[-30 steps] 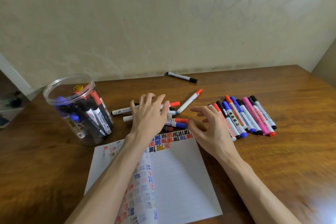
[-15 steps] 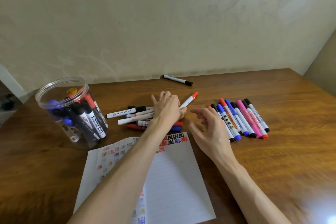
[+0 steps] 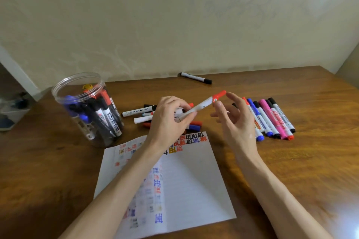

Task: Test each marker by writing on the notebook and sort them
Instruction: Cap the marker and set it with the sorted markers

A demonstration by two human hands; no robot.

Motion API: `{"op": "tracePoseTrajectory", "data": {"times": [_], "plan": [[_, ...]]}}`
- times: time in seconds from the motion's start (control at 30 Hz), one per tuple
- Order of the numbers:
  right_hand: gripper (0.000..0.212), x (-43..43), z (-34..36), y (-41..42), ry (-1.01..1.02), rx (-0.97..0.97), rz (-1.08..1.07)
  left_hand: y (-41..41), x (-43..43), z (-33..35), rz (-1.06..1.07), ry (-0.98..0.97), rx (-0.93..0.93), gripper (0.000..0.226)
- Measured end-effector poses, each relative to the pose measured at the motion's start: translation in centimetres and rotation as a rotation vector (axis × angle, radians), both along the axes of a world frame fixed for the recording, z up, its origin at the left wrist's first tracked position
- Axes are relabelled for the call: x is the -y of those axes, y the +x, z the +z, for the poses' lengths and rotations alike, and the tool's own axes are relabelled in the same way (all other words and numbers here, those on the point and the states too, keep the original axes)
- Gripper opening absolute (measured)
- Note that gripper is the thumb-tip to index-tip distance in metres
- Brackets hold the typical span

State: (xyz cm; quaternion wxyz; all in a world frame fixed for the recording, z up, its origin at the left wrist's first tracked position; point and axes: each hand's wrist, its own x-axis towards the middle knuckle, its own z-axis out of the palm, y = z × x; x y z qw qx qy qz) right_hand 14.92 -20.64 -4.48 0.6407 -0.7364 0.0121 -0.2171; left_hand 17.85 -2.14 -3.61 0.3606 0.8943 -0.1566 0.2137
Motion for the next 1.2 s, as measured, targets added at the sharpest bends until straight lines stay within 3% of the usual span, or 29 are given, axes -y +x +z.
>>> {"op": "tracePoseTrajectory", "data": {"times": [0.2,0.3,0.5,0.57,0.73,1.03,1.2], "plan": [[0.043,-2.1,0.1,-1.2,0.083,0.038,0.110,-3.9,-2.4,-1.0,-0.035,-0.076,-0.111,0.019],[0.031,-2.4,-0.1,-1.4,0.221,0.012,0.077,-4.7,-3.2,-1.0,-0.096,-0.138,-0.204,0.025],[0.028,-2.4,-0.6,-1.2,0.203,-0.012,-0.015,-5.7,-4.1,-1.3,-0.146,-0.219,-0.362,0.027],[0.035,-2.9,-0.3,-1.5,0.233,-0.009,0.042,-5.8,-4.2,-1.1,-0.133,-0.226,-0.363,0.028],[0.087,-4.6,-0.5,-2.6,0.276,-0.094,0.290,-5.9,-4.2,-0.6,-0.142,-0.238,-0.335,0.027],[0.078,-3.8,-0.2,-2.1,0.305,-0.013,0.216,-6.2,-4.3,-0.7,-0.088,-0.314,-0.343,0.025],[0.070,-3.4,-0.3,-2.1,0.267,0.032,0.227,-6.0,-4.2,-0.9,-0.106,-0.235,-0.347,0.036]]}}
